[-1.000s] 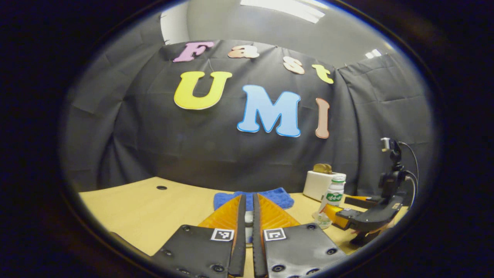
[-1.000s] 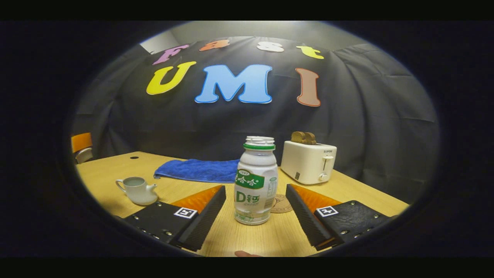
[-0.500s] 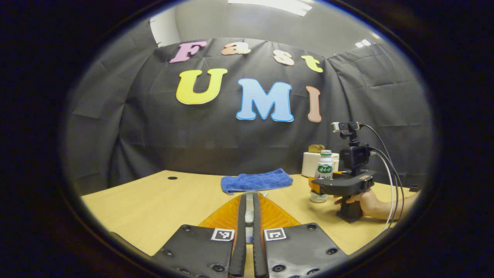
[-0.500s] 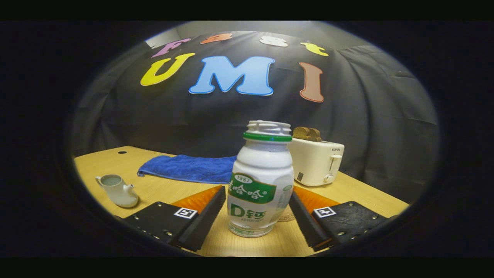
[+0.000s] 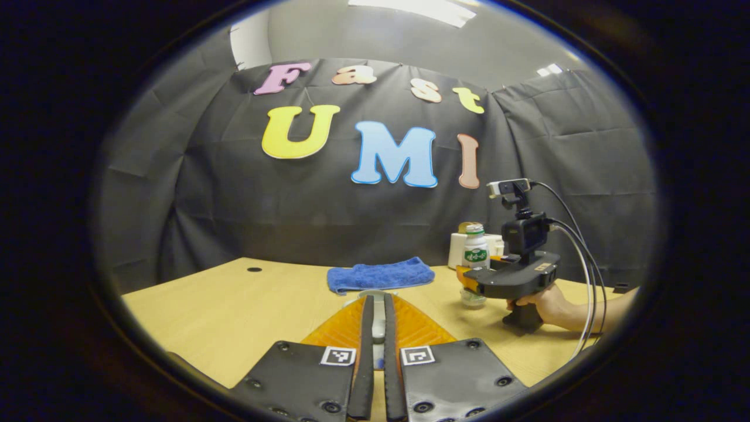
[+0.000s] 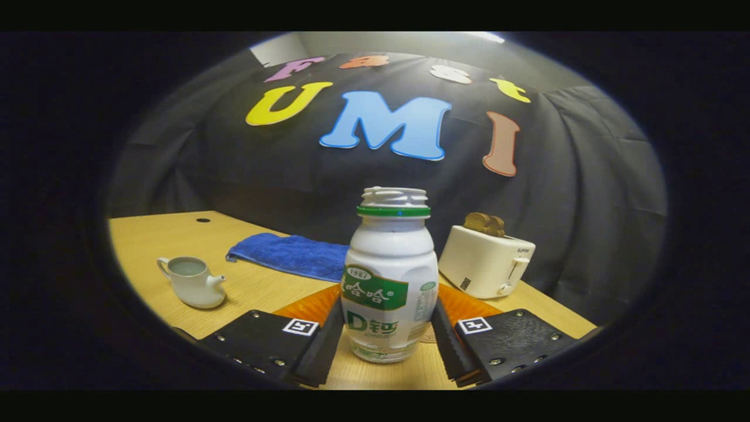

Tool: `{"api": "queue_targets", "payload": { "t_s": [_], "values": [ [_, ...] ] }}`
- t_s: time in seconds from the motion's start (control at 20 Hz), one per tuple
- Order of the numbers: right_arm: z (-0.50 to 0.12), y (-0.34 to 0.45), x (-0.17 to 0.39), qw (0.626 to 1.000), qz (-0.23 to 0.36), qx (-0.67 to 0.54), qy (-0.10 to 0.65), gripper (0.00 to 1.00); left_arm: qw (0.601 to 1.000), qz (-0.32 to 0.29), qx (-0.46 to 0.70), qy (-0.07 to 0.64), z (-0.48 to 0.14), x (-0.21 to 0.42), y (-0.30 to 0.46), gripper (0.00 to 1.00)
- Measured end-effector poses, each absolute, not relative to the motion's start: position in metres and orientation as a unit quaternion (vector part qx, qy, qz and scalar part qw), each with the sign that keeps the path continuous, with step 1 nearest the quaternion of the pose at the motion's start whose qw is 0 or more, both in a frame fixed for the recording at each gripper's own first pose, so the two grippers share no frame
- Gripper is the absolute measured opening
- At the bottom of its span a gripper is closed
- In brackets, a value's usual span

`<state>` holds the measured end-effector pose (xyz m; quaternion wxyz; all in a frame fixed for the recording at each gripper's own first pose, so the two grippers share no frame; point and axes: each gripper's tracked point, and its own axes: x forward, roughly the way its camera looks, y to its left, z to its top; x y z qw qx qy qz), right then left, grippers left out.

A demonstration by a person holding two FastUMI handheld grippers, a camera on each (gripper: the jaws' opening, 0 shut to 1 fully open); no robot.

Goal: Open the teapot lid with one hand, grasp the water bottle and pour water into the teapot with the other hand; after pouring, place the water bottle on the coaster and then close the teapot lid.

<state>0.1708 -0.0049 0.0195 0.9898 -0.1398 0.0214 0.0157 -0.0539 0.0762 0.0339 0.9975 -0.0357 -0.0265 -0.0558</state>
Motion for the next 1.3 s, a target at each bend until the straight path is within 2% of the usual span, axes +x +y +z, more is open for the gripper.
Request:
{"api": "queue_targets", "payload": {
  "t_s": [0.5,0.6,0.65,0.7,0.75,1.3],
  "values": [
    [0.016,0.052,0.162,0.948,0.078,-0.309,0.015,0.72,0.997,-0.058,-0.045,-0.040,0.021,-0.101,0.090,0.18],
    [0.016,0.059,0.162,0.937,0.084,-0.338,0.013,0.72,0.997,-0.053,-0.034,-0.039,0.016,-0.102,0.097,0.14],
    [0.015,0.063,0.163,0.932,0.087,-0.352,0.012,0.72,0.997,-0.053,-0.030,-0.038,0.015,-0.104,0.096,0.17],
    [0.013,0.067,0.164,0.925,0.091,-0.368,0.014,0.72,0.998,-0.053,-0.028,-0.037,0.014,-0.107,0.095,0.14],
    [0.009,0.070,0.164,0.919,0.096,-0.383,0.016,0.72,0.998,-0.052,-0.025,-0.034,0.009,-0.109,0.095,0.18],
    [-0.007,0.080,0.173,0.856,0.104,-0.506,0.026,0.72,0.997,-0.043,0.032,-0.057,0.021,-0.122,0.089,0.18]
  ]
}}
